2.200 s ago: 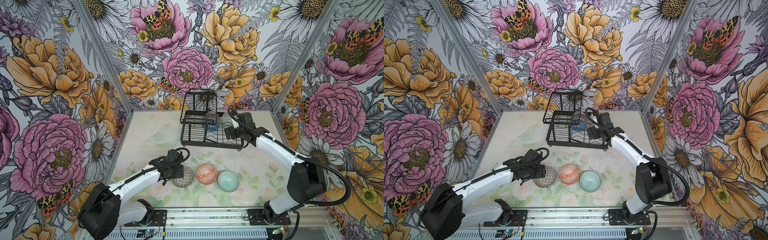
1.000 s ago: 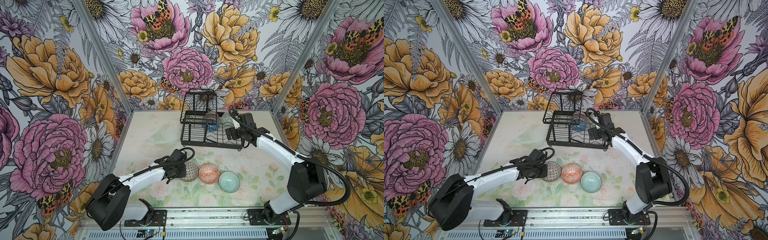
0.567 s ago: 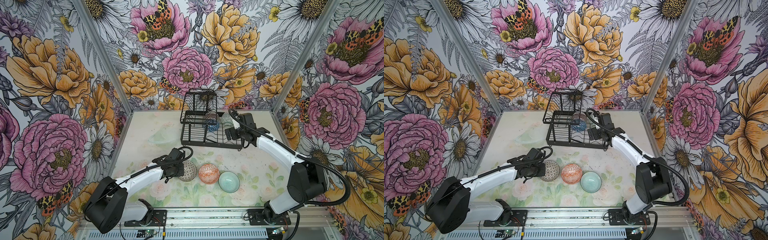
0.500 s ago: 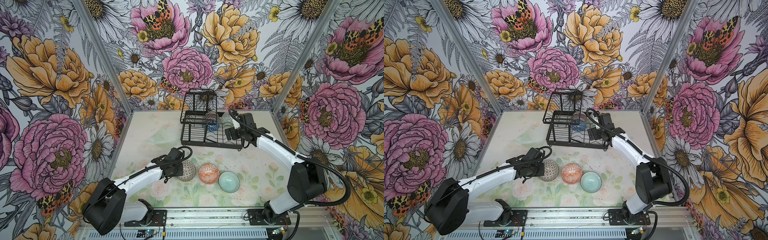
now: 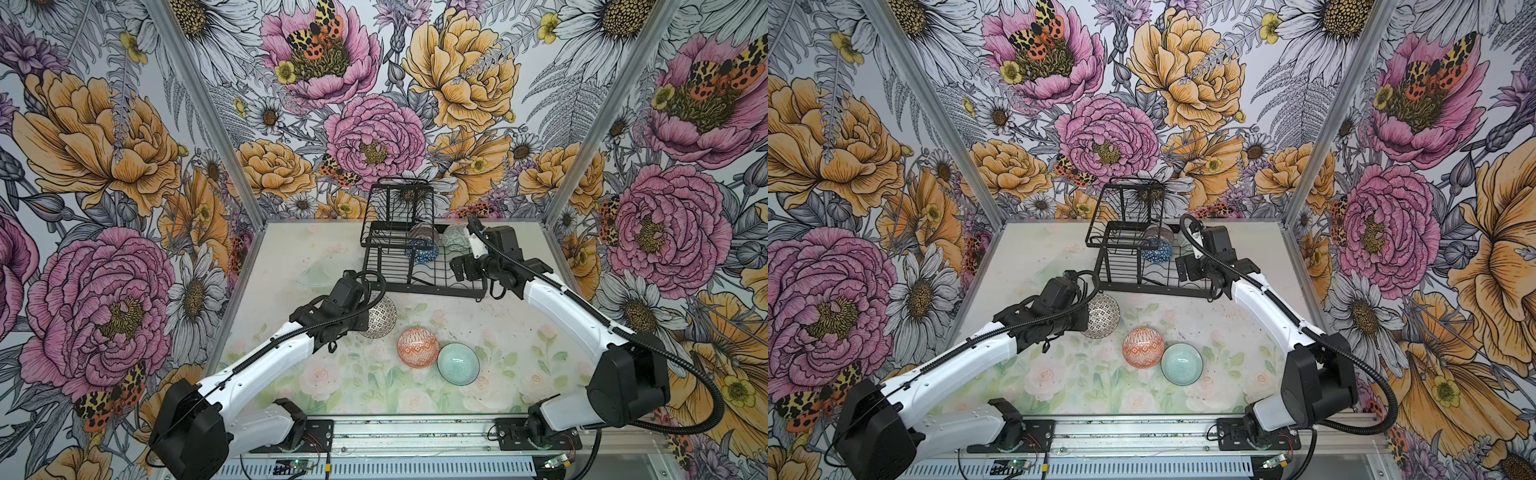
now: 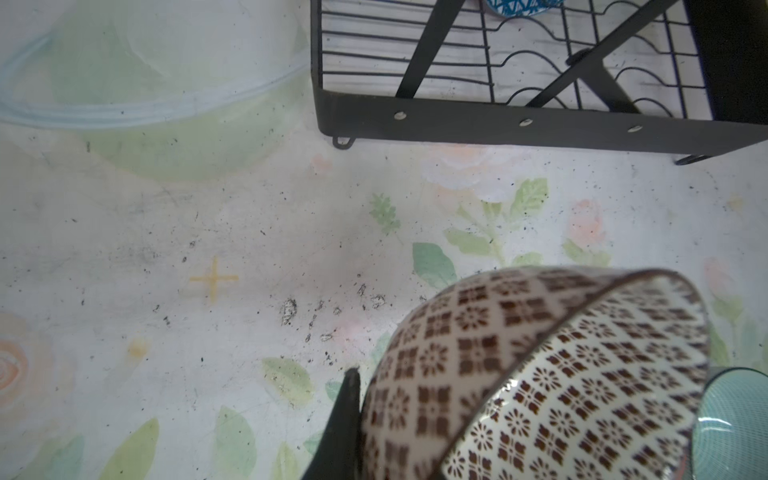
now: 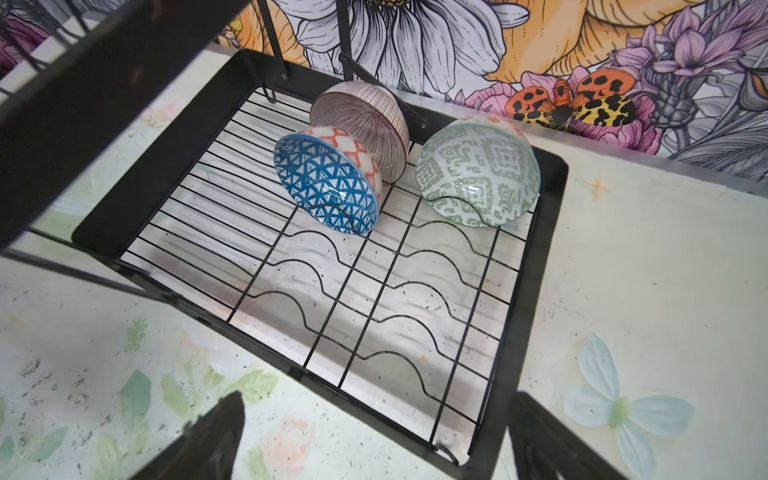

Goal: Load the bowls into the dish rack
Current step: 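Lower the left gripper and close it on the brown-white bowl rim, then lift the brown-white bowl toward the rack with the left gripper while the right gripper approaches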

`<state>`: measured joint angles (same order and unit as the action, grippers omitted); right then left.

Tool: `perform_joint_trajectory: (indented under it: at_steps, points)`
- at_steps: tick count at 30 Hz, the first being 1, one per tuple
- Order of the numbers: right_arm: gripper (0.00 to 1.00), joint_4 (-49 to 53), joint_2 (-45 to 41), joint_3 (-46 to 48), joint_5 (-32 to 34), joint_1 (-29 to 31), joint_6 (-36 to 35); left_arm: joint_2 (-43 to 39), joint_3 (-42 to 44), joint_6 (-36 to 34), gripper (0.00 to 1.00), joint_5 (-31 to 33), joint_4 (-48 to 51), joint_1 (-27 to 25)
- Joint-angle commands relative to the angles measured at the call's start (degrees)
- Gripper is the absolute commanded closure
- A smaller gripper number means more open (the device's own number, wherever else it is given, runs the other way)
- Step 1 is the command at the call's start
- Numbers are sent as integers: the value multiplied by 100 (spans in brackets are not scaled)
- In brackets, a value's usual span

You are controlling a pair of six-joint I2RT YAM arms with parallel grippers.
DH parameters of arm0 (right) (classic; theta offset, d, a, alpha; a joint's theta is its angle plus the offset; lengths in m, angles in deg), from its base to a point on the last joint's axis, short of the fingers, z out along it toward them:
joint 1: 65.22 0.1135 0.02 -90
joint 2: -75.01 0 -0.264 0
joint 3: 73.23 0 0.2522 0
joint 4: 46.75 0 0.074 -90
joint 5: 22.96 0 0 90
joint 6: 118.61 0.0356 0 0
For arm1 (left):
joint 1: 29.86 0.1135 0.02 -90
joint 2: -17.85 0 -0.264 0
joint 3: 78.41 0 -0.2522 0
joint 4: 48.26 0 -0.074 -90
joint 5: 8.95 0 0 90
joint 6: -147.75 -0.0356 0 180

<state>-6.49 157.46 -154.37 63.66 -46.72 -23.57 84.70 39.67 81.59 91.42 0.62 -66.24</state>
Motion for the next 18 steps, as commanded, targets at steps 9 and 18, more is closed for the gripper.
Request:
perform_joint_trajectory:
  at_steps: [9,18]
  points:
    - [0,38,-763,318,-679,315,691,407,-551,-133,100,358,-1802,-400]
    - [1,-37,-893,495,-1099,740,1169,1189,-1137,-249,100,238,-2288,-572]
